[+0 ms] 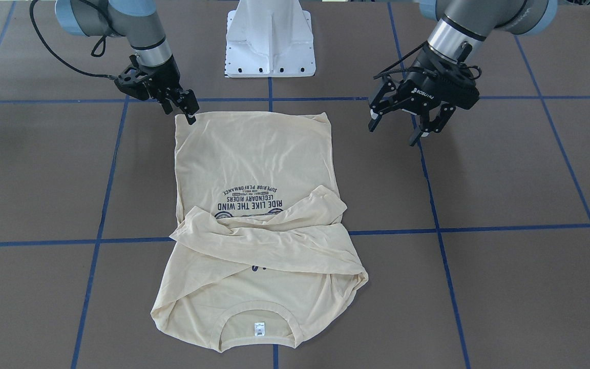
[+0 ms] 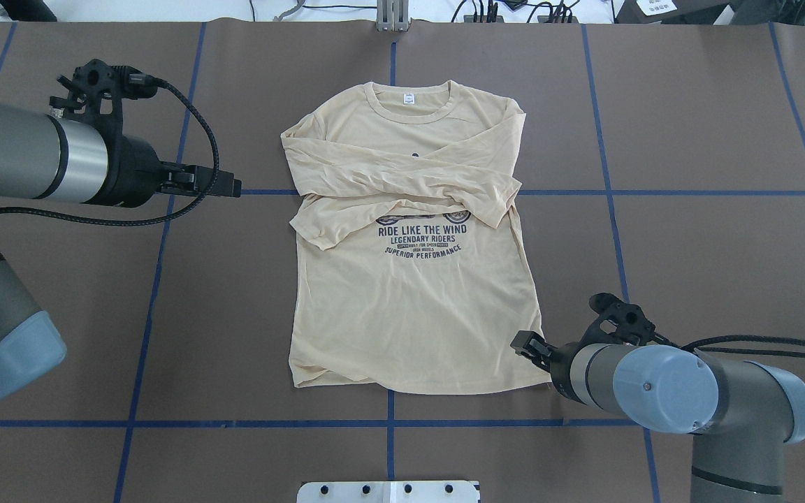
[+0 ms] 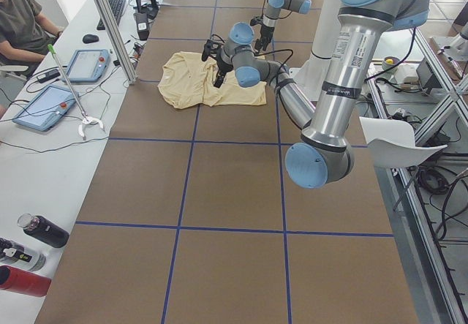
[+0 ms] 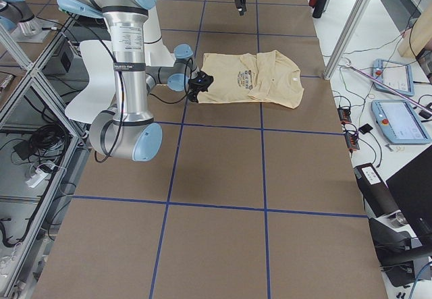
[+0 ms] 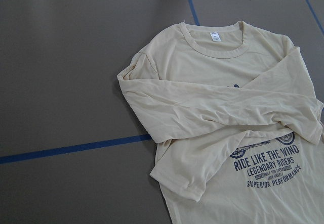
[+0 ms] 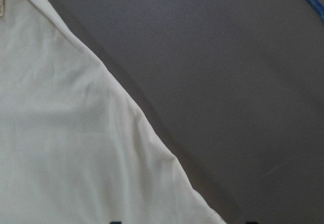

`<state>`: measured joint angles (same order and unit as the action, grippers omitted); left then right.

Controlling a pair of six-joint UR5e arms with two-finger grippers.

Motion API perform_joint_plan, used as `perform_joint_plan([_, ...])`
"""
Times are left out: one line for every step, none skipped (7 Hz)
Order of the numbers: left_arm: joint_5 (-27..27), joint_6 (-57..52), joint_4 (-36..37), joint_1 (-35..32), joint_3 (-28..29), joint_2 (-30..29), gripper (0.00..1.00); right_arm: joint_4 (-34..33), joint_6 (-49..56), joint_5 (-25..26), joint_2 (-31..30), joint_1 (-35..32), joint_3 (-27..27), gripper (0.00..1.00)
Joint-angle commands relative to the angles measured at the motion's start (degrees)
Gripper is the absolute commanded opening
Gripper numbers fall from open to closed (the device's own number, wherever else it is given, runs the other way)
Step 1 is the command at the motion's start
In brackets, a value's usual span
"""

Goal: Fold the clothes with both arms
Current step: 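Move the right gripper to the hem corner nearest the robot and grasp it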

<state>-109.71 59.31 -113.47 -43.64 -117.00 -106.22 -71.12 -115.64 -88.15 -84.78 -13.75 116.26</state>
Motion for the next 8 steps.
perform_joint_plan([0.02,-0.07,0.00,0.04,-0.06,0.31,0.94,-0.07,-0.03,0.09,-0.21,0.30,-0.24,0.79])
perform_joint_plan([0.02,-0.16,0.00,0.04,0.02,0.48,0.94,-0.07,-0.03,0.17,-0.04,0.39,-0.24,0.61])
perform_joint_plan([0.02,-0.16,0.00,0.04,-0.06,0.75,0.94,-0.15,-0.03,0.43,-0.12,0.74,-0.50,0.53])
perform_joint_plan([0.02,-0.16,0.00,0.04,-0.07,0.75,0.94,-0.16,-0.03,0.87,-0.21,1.00,-0.59,0.51])
perform_joint_plan([0.02,-0.16,0.00,0.04,-0.07,0.75,0.93,-0.16,-0.03,1.14,-0.12,1.01,-0.59,0.48])
perform_joint_plan([0.02,-0.16,0.00,0.04,0.02,0.75,0.93,-0.16,-0.03,1.14,-0.21,1.01,-0.51,0.24])
perform_joint_plan([0.02,-0.07,0.00,0.04,0.02,0.75,0.93,-0.16,0.06,1.05,-0.21,0.92,-0.42,0.00])
perform_joint_plan([-0.06,-0.07,-0.09,0.04,0.02,0.75,0.93,-0.16,0.15,1.05,-0.30,0.83,-0.33,0.00])
